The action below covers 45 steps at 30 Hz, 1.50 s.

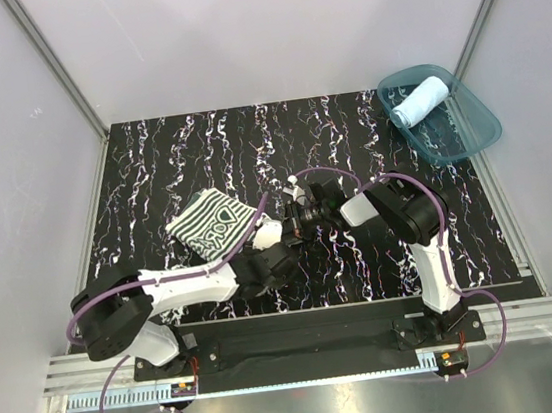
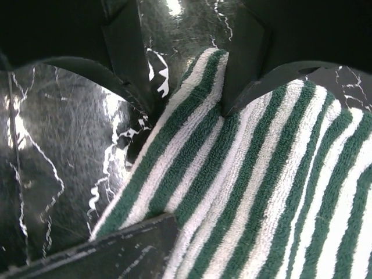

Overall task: Roll the towels
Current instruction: Roll the towel

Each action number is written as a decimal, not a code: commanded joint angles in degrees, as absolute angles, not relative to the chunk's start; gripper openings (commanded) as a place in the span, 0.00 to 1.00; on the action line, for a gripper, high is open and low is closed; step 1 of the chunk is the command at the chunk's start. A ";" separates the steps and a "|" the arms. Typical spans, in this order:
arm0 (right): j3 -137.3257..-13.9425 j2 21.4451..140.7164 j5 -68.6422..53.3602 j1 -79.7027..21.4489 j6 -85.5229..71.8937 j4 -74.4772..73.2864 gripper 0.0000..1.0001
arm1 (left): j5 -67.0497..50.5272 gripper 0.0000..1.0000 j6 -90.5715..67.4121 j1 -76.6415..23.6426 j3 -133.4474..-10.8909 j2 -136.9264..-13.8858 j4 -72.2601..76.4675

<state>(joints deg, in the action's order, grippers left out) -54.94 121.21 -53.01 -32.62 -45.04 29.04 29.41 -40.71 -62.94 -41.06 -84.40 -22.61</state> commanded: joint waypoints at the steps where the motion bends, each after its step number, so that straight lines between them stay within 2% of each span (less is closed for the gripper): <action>1: -55.37 123.66 -46.32 -31.29 -41.66 23.20 0.00 | 29.79 0.58 -49.20 -63.02 -40.08 -87.97 -33.22; 4: -55.37 123.23 -46.14 -31.11 -41.40 22.77 0.00 | 29.97 0.63 -50.88 -63.02 -40.78 -89.90 -35.33; 6: -55.55 122.70 -46.14 -30.59 -40.96 21.71 0.00 | 30.15 0.59 -51.50 -62.84 -42.18 -92.63 -36.65; 9: -56.16 120.33 -45.88 -29.71 -39.12 18.38 0.00 | 30.50 0.44 -50.89 -62.93 -43.41 -95.18 -37.18; 12: -56.43 117.00 -45.44 -28.66 -37.10 14.34 0.00 | 30.24 0.36 -50.10 -62.84 -43.68 -95.71 -36.65; 16: -57.65 112.25 -44.13 -26.02 -34.90 8.10 0.02 | 29.45 0.10 -49.22 -62.84 -43.86 -96.06 -35.86; 19: -58.88 108.21 -41.93 -24.79 -32.96 1.86 0.18 | 27.61 0.00 -47.12 -62.84 -44.30 -96.85 -34.72; 23: -61.52 102.84 -35.01 -20.85 -31.38 -9.90 0.30 | 22.16 0.00 -44.13 -62.84 -45.17 -95.55 -30.77; 24: -61.78 100.31 -33.68 -19.96 -31.29 -11.58 0.37 | 20.67 0.00 -43.51 -62.93 -45.44 -95.02 -29.89; 31: -62.49 87.03 -20.58 -14.42 -30.15 -27.57 0.50 | 5.64 0.00 -44.38 -62.14 -50.01 -93.78 -21.11; 39: -63.99 77.97 -14.59 -13.10 -29.44 -38.58 0.58 | -16.49 0.00 -52.45 -57.40 -48.61 -94.40 -3.98; 45: -55.66 70.60 -25.38 -13.18 -32.60 -35.17 0.58 | -25.73 0.00 -59.85 -52.04 -41.67 -94.39 5.71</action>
